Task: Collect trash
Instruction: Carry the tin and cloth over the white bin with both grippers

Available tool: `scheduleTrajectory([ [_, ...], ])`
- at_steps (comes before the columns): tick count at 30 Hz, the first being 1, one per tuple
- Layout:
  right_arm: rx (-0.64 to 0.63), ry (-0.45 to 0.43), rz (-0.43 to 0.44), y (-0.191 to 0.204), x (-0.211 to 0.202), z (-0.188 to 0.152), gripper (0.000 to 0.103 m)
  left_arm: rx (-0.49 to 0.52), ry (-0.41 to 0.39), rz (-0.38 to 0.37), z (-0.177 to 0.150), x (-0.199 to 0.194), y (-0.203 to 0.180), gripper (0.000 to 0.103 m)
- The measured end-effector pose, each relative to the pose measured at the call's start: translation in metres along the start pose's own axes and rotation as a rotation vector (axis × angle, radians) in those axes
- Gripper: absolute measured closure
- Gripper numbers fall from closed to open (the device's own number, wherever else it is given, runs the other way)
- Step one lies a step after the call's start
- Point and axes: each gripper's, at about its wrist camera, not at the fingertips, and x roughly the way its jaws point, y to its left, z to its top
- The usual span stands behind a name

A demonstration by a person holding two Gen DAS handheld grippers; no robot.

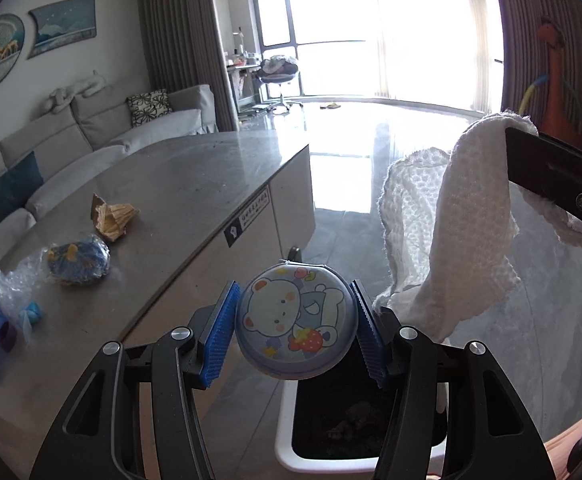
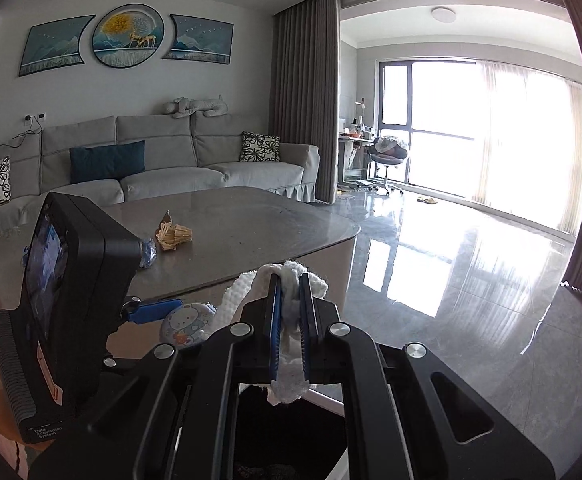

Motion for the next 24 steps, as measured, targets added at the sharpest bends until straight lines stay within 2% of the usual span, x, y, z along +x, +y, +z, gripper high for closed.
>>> scheduleTrajectory([
  [13, 0.022, 0.146, -0.027, -0.019, 0.030, -0.043, 0.094, 0.028, 0.066, -0.057, -0.023, 0.045, -0.030, 0.046],
  [24, 0.035, 0.243, -0.025, -0.021, 0.058, -0.065, 0.093, 0.035, 0.120, -0.103, -0.046, 0.081, -0.032, 0.046],
])
